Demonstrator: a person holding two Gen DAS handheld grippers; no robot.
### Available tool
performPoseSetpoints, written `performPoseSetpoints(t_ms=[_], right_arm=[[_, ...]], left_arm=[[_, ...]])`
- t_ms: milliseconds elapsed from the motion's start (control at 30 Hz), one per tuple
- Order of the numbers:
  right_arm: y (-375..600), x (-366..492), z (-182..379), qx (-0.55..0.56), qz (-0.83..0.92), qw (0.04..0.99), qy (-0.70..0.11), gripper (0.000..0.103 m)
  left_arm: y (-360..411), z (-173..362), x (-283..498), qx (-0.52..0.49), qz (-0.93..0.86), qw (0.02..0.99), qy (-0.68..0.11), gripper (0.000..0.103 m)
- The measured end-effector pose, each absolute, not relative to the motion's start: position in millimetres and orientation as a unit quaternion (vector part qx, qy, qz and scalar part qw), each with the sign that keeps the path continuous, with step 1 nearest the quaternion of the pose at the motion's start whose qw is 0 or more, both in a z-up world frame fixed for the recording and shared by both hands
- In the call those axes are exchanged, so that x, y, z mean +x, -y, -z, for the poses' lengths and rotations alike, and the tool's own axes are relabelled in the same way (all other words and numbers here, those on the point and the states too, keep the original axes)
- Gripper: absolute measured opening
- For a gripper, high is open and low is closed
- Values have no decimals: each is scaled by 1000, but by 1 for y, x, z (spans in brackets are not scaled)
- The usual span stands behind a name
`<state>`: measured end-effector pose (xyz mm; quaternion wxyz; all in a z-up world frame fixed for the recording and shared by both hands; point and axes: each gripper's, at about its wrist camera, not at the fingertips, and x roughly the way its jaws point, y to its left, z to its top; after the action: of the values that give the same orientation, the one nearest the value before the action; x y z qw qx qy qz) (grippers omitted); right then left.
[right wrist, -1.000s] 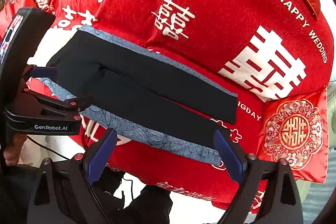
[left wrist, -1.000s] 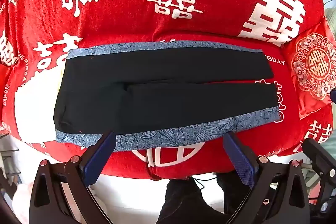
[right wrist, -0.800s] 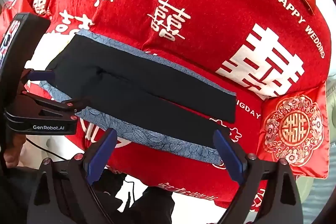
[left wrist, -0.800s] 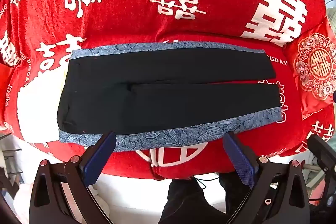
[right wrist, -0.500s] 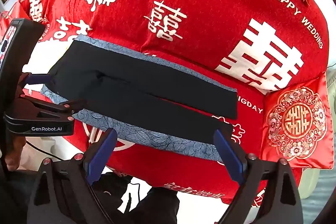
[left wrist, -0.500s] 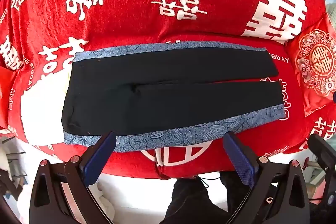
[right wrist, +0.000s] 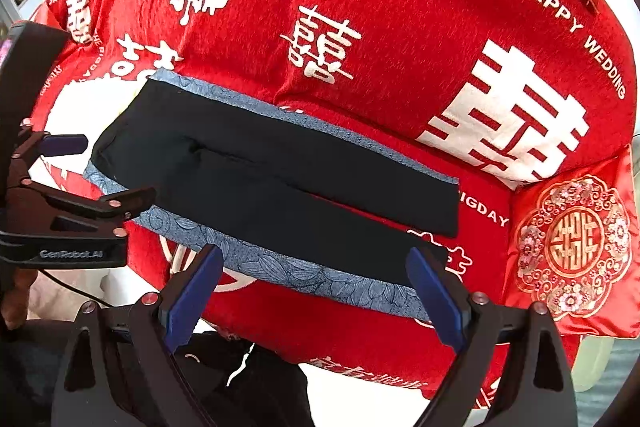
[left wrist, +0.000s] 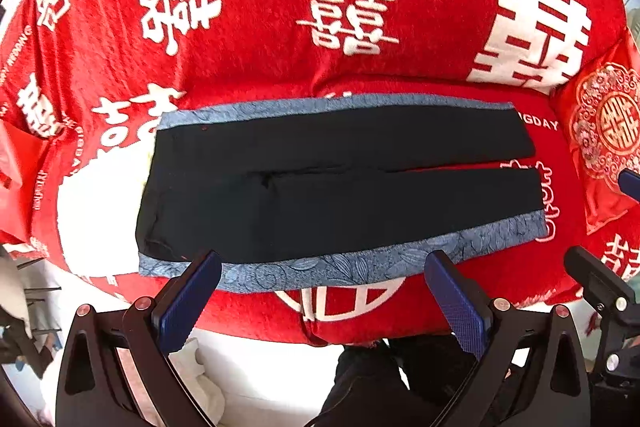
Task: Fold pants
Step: 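Move both grippers over the black pants toward the patterned waistband edge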
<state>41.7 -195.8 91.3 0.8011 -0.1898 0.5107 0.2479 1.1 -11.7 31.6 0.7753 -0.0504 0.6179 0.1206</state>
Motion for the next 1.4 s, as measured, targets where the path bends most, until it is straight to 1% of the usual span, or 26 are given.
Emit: performPoseSetpoints(t_ms=[400,733,1033,1267,1400], right_arm=[[224,65,-88,-162,-298,798,-498,95],[244,80,-61,-113,-327,782,-519,95],[250,93,-67,-103,-318,794,-508,95],[240,101,-70,-89,-277,812,-505,95],[225,101,-78,-74,-246,824,-505,95]], left_arm=[[50,-49,8,1,-164,771,-615,102],[68,-55,3,36,-197,755,-624,102],[54,-50,18,8,-188,749,-635,102],[16,-49,39,5,-163,757,-633,102],[-9,-58,51,11,-144,773,-618,102]])
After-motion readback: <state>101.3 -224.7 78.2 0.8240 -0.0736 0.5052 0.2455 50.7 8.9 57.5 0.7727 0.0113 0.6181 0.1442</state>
